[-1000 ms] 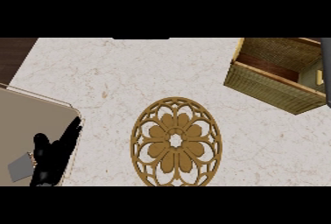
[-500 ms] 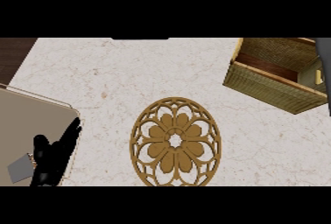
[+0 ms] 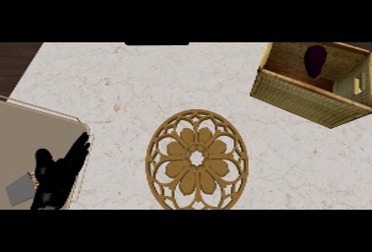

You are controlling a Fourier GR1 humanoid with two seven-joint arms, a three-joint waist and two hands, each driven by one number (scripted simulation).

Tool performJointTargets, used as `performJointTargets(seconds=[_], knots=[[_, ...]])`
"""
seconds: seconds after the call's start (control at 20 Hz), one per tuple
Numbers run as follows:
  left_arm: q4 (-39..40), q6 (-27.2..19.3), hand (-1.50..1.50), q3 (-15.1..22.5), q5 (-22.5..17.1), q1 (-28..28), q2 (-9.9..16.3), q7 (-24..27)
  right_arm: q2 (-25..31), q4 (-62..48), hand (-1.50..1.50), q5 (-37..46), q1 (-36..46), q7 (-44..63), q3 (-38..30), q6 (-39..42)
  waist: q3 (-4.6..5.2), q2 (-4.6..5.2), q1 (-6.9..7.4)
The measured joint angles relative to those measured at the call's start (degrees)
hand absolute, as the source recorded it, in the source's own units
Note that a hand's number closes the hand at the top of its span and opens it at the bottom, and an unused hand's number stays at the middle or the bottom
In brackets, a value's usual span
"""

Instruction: Pick the eggplant from the placemat and place it in the basket

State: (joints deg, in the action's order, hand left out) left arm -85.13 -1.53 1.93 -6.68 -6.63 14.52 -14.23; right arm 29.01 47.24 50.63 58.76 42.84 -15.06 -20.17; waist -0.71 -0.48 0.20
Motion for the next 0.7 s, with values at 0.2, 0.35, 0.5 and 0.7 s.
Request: performJointTargets(seconds=[0.2, 0.35, 0.5, 0.7], knots=[[-0.3, -0.6, 0.00, 0.2, 0.8, -0.1, -0.5, -0.8, 0.9, 4.4, -1.50, -1.0, -1.8, 0.1, -0.7, -0.4, -0.01, -0.15, -0.29], [-0.6, -1.0, 0.00, 0.3, 1.3, -0.4, -1.0, -0.7, 1.9, 8.1, -1.50, -2.2, -3.3, 1.0, -2.2, -1.0, 0.05, -0.18, -0.47], [-0.4, -0.6, 0.00, -0.3, 0.9, -0.6, -0.9, -0.4, 2.9, 12.6, -1.50, -3.6, -6.1, 2.3, -4.2, -1.7, 0.08, -0.27, -0.80], [-1.5, -0.6, 0.00, -0.4, 1.1, -1.5, -0.8, -1.0, 5.2, 20.8, -1.50, -5.1, -11.5, 5.8, -6.4, 0.8, 0.22, -0.36, -1.30]])
